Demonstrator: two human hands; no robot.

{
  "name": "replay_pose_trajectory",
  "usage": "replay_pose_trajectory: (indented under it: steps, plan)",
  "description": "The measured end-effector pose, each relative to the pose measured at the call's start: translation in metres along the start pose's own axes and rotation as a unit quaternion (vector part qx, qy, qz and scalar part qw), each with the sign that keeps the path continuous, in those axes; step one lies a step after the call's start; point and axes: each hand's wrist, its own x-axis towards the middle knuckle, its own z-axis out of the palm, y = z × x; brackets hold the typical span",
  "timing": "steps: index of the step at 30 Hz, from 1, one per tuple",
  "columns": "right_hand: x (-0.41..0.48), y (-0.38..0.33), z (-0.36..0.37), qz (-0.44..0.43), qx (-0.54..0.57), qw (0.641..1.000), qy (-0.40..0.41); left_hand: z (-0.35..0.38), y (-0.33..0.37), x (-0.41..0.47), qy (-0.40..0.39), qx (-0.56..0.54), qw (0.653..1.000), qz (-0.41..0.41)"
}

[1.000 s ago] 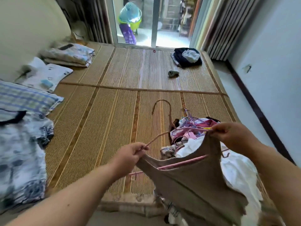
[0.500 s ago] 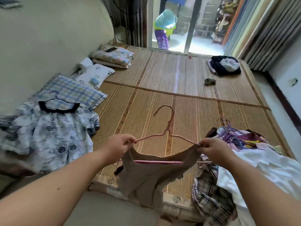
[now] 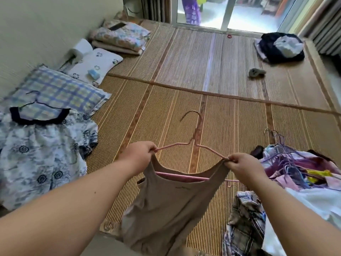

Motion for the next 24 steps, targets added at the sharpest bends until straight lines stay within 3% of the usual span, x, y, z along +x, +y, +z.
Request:
replay_pose_trajectory:
  steps: [8, 13, 20, 24]
  plan:
    - [0.131, 0.052, 0.064, 0.06, -0.023, 0.996, -0.058, 0.069, -0.005, 0.138, -0.016, 0.087, 0.994, -0.06]
    - [0.161, 0.062, 0.09, 0.081, 0.093, 0.992, -0.034, 0.093, -0.01, 0.176, 0.023, 0.065, 0.996, -0.056]
    - [0.108, 0.057, 0.087, 0.043, 0.078, 0.994, -0.058, 0.107, 0.008, 0.132, -0.041, 0.088, 0.995, 0.011]
    - [0.05, 0.049, 0.068, -0.01, -0.013, 0.998, -0.061, 0.103, 0.035, 0.069, -0.071, 0.116, 0.989, 0.055]
